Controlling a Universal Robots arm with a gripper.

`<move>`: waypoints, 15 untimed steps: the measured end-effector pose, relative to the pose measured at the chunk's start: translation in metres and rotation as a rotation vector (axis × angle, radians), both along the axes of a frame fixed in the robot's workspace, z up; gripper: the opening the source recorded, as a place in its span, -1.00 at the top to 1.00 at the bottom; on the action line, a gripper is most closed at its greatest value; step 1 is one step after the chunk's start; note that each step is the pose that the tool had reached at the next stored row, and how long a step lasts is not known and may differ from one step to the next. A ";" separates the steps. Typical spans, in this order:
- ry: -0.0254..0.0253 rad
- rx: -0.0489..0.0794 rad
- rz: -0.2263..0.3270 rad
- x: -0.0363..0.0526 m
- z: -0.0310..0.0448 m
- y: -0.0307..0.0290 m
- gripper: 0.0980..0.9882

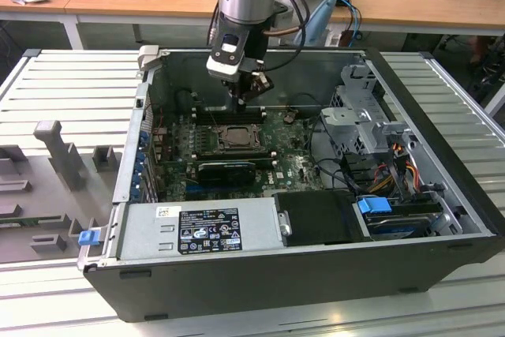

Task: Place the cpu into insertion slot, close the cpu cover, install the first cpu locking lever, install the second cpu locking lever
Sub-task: 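Install the first cpu locking lever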

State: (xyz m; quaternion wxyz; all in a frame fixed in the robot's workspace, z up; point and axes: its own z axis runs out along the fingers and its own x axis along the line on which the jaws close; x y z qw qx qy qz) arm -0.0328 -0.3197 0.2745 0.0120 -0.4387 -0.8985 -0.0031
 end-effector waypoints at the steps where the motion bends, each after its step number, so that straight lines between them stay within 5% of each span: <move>1: 0.0000 0.000 0.010 0.0000 0.0000 0.0000 0.98; 9: -0.0015 0.000 0.192 -0.0001 -0.0007 0.0000 0.98; 15: -0.0277 -0.003 0.301 -0.0001 -0.0015 0.0000 0.98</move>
